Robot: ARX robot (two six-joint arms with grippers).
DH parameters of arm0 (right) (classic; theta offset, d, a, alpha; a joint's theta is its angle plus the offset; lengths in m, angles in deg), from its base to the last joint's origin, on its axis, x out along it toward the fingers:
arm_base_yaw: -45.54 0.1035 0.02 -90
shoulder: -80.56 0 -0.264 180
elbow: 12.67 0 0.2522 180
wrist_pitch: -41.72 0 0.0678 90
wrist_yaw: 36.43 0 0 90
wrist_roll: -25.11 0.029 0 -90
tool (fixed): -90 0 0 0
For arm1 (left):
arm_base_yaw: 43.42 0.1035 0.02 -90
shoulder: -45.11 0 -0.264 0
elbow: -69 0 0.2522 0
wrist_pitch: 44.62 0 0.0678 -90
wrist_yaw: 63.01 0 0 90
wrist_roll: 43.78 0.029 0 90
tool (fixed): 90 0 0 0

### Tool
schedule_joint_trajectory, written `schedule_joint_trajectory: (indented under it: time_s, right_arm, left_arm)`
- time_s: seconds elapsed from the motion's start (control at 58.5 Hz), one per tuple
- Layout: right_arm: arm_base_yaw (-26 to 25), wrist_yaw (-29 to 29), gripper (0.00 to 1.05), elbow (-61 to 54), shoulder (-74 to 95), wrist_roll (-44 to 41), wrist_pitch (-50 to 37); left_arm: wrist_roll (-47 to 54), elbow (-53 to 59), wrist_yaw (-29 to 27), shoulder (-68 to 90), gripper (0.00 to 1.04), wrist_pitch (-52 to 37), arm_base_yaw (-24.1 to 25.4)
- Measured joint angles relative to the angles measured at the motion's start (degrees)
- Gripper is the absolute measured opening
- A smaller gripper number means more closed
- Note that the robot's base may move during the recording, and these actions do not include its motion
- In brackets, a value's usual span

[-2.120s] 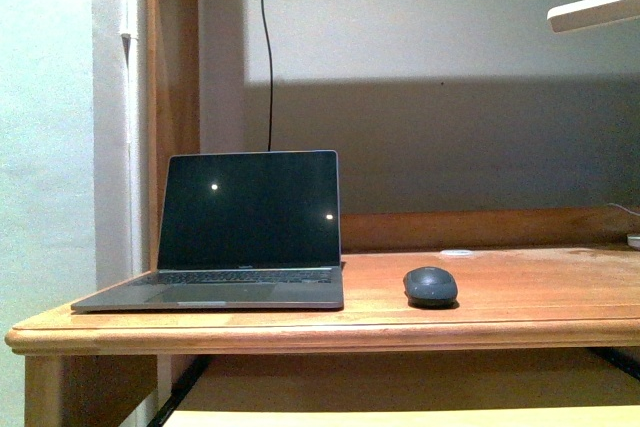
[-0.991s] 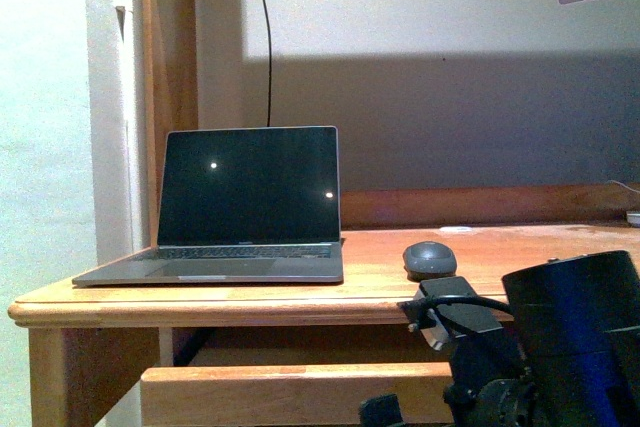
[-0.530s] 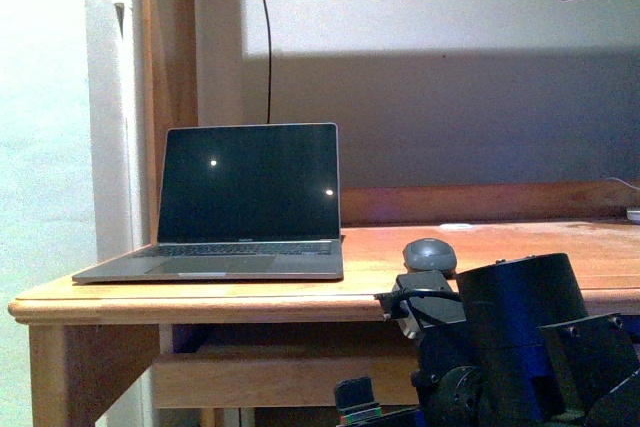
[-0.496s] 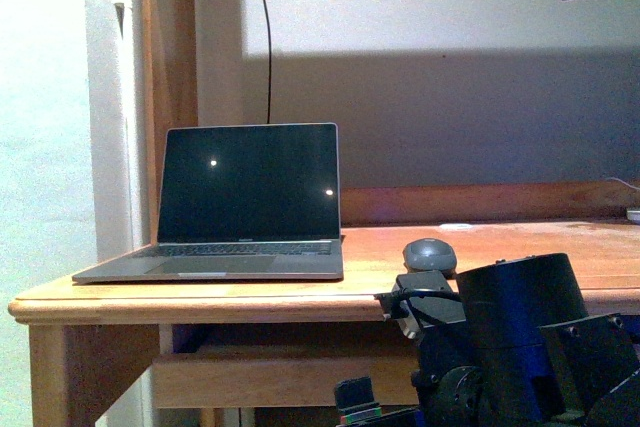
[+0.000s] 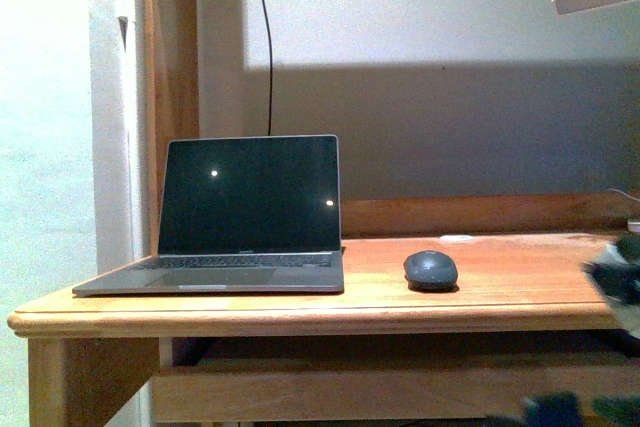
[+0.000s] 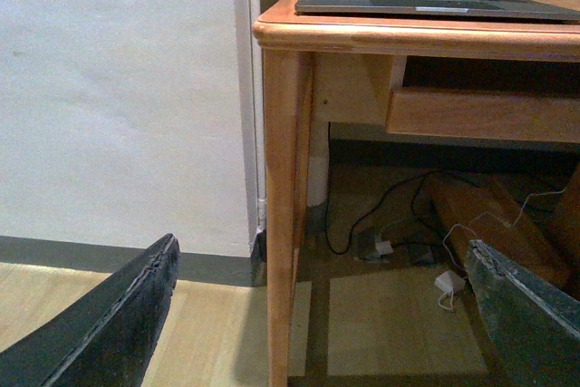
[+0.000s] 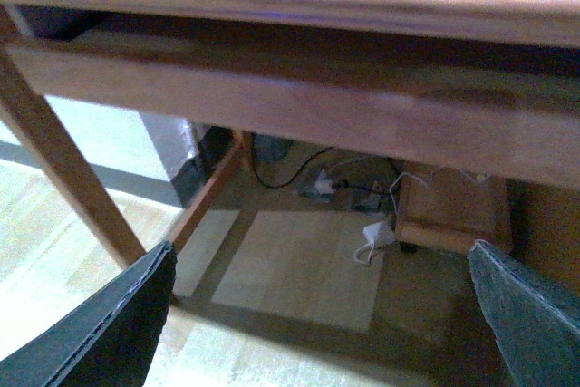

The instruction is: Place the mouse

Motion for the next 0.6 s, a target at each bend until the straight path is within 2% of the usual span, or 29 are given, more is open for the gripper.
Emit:
schedule_joint_trajectory:
  time_s: [0.205,0.496,0.513,0.53,0.564,0.598]
  right_arm:
    - [-5.4,4.9,0.97,-12.0,-24.8,1.5,10.5]
    - [-8.8,9.8,0.97,-19.1,-50.9,5.6,24.6]
    - [-8.8,9.4,0.97,-19.3,-51.4,5.7,24.8]
    - [-8.0,6.4,0.95,-20.0,-52.3,5.3,24.3]
    - [-5.6,-3.0,0.89,-21.8,-54.6,3.7,23.3]
    - [-4.3,-9.1,0.84,-22.9,-56.6,2.1,23.7]
  left_arm:
    - [0.0,0.0,0.0,0.0,0.97,0.0,0.0]
    - [0.0,0.0,0.0,0.0,0.97,0.0,0.0]
    - [0.0,0.0,0.0,0.0,0.97,0.0,0.0]
    - [0.0,0.0,0.0,0.0,0.97,0.0,0.0]
    - [0.0,0.0,0.0,0.0,0.97,0.0,0.0]
    - [0.0,0.0,0.0,0.0,0.97,0.0,0.0]
